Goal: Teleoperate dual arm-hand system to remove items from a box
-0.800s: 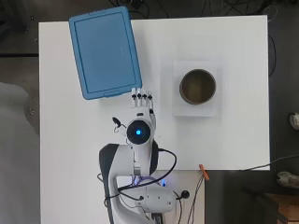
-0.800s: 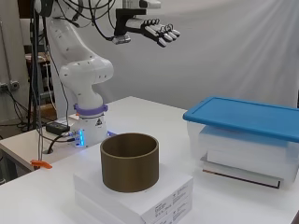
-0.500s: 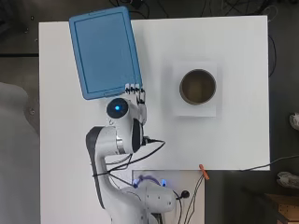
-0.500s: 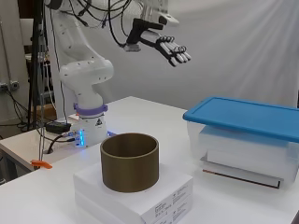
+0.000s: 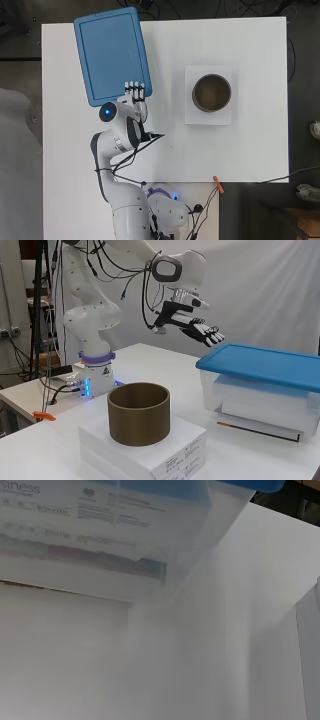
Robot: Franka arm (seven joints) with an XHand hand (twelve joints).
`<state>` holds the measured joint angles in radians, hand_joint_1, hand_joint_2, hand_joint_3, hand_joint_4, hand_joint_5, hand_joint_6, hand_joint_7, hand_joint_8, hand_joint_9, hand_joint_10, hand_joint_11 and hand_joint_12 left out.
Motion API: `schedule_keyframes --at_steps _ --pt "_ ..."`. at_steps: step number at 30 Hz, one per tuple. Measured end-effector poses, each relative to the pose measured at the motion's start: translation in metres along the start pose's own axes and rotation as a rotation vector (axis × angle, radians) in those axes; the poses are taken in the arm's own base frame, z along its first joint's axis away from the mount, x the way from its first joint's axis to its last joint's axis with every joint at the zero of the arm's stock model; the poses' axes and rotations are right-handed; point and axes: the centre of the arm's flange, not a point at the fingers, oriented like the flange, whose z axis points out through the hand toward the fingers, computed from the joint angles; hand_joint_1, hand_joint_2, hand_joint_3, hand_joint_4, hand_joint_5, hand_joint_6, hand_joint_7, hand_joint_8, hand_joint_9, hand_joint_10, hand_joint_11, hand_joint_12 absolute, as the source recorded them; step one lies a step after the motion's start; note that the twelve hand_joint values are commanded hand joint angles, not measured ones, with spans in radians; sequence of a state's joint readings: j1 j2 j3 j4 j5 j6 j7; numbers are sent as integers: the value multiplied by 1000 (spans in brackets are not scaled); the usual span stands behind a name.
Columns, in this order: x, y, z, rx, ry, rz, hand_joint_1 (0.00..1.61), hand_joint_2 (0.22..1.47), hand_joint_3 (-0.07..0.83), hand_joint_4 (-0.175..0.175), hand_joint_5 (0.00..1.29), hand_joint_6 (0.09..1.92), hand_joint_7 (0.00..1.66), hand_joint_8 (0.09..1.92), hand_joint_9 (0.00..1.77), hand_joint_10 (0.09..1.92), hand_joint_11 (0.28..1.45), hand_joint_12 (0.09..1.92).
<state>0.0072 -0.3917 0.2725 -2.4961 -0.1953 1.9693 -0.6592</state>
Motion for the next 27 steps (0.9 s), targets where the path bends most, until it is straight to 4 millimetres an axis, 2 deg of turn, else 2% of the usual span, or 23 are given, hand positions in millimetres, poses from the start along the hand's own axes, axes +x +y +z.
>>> schedule_keyframes --at_steps 8,11,13,15,17,19,21,24,27 --pt "14 -1 17 -60 -87 -46 221 900 3 -54 72 87 112 87 207 87 384 87" --pt "26 2 24 -91 -117 -30 254 898 2 -52 77 87 108 87 195 87 377 87" --pt "35 4 29 -121 -133 -16 336 934 15 -51 83 87 99 87 181 87 371 87" --pt "47 9 34 -143 -148 -13 659 1102 27 -50 343 87 335 87 415 87 440 87" --pt "56 16 35 -148 -154 -12 851 1197 16 -46 513 87 468 87 542 87 472 87" --pt "64 22 30 -151 -156 -7 821 1237 7 -14 687 87 549 87 569 87 464 87" --pt "66 29 27 -139 -168 -12 752 1262 6 2 778 87 584 87 577 87 456 87" --pt "64 36 12 -83 -174 -18 579 1294 11 -18 765 87 591 87 576 87 452 87" --pt "58 35 -19 -87 -163 -34 403 1353 7 -15 814 87 793 87 777 87 571 87"
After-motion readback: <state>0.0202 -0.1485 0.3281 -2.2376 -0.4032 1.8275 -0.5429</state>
